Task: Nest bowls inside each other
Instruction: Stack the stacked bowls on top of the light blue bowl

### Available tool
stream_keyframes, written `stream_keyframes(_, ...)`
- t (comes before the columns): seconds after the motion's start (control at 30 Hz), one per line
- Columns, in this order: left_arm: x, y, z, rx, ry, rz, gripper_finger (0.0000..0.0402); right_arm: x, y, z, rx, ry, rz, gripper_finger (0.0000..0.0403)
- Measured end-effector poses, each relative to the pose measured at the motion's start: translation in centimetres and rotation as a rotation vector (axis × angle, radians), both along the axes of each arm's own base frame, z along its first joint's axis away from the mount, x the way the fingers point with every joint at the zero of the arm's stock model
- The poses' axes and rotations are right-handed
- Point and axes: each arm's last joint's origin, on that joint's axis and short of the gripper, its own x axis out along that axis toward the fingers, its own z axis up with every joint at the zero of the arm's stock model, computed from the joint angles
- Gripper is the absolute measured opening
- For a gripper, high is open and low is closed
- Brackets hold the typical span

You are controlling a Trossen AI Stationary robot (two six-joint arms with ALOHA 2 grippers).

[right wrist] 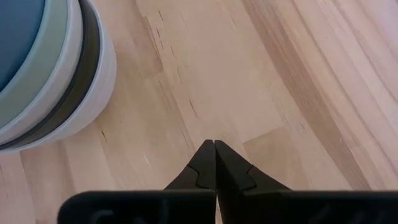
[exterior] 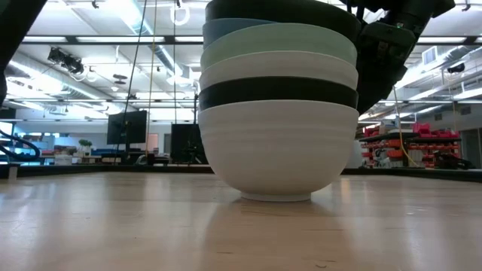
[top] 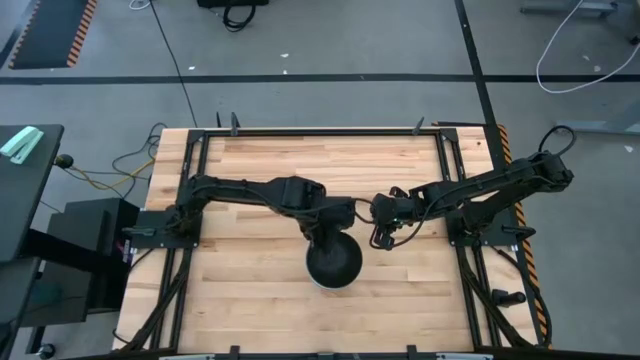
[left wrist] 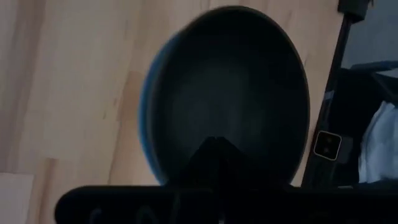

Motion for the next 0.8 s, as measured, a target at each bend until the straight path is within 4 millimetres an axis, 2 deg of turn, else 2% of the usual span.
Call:
stream_keyframes(0.33,0.3,2.2,-1.0,0.043,0.063,0.067,0.0002,0.0,0.0,0.0,0.000,0.000,-0.001,0.0001)
stream_keyframes(0.6,1.1,2.7,-2.9,0.050,0.126,0.072,0.0002,0.0,0.0,0.0,0.001,-0.002,-0.001,0.0000)
stream_keyframes(0.8,1.2,2.6,-3.1,0.041,0.136,0.066,0.0003,0.0,0.0,0.0,0.000,0.003,-0.001,0.0000)
